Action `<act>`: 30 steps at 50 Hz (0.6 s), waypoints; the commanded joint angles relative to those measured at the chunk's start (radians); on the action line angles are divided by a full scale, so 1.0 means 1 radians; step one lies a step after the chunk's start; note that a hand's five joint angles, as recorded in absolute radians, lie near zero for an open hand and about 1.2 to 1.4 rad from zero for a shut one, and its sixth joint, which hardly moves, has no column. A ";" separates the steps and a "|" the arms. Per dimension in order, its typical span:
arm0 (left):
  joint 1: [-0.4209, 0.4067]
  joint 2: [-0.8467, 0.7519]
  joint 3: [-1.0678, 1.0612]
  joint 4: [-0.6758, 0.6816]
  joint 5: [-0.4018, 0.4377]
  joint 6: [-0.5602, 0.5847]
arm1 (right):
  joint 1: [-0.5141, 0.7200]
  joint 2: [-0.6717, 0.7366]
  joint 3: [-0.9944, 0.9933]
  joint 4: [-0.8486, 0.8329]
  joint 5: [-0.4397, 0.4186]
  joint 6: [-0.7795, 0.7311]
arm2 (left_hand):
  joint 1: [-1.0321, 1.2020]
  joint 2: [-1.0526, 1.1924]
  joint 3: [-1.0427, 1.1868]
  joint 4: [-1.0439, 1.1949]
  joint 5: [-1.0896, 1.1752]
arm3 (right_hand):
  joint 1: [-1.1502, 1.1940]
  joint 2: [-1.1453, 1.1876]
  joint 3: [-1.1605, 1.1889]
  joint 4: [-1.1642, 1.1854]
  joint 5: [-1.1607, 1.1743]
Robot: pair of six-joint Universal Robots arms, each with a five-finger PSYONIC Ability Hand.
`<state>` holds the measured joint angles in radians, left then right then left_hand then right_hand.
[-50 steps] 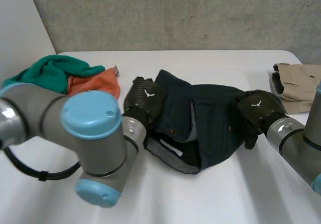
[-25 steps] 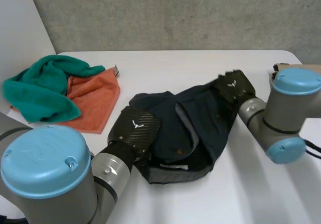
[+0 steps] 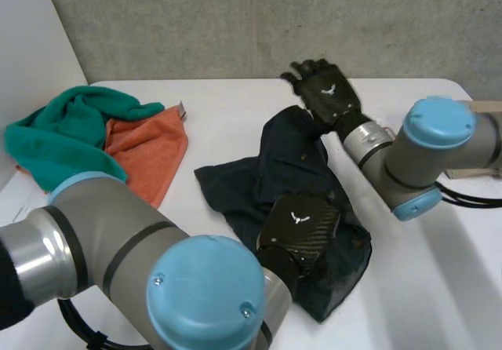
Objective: Fold the laundry.
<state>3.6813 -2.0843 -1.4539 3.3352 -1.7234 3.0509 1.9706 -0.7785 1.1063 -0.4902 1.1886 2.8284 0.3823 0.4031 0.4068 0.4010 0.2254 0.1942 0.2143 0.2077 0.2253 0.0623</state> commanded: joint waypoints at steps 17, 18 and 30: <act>0.333 0.247 -0.049 0.006 0.157 0.296 | -0.142 -0.507 0.314 0.748 0.141 -0.024 | -0.087 -0.107 -0.111 -0.105 -0.104 | -0.020 -0.040 -0.033 -0.051 -0.062; 0.351 0.240 -0.048 0.006 0.160 0.314 | -0.138 -0.515 0.325 0.762 0.141 -0.017 | -0.087 -0.107 -0.111 -0.105 -0.104 | -0.020 -0.040 -0.033 -0.051 -0.062; 0.588 -0.026 0.029 -0.002 0.314 0.591 | 0.023 -0.616 0.515 0.842 0.138 0.082 | -0.072 -0.093 -0.096 -0.091 -0.090 | 0.049 0.029 0.036 0.018 0.007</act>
<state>4.1754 -1.9684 -1.4660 3.3366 -1.5024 3.5175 1.9164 -1.3692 1.5350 0.3548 1.3266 2.8778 0.3127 0.3007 0.3041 0.3013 0.1166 0.1942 0.2144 0.2079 0.2254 0.0570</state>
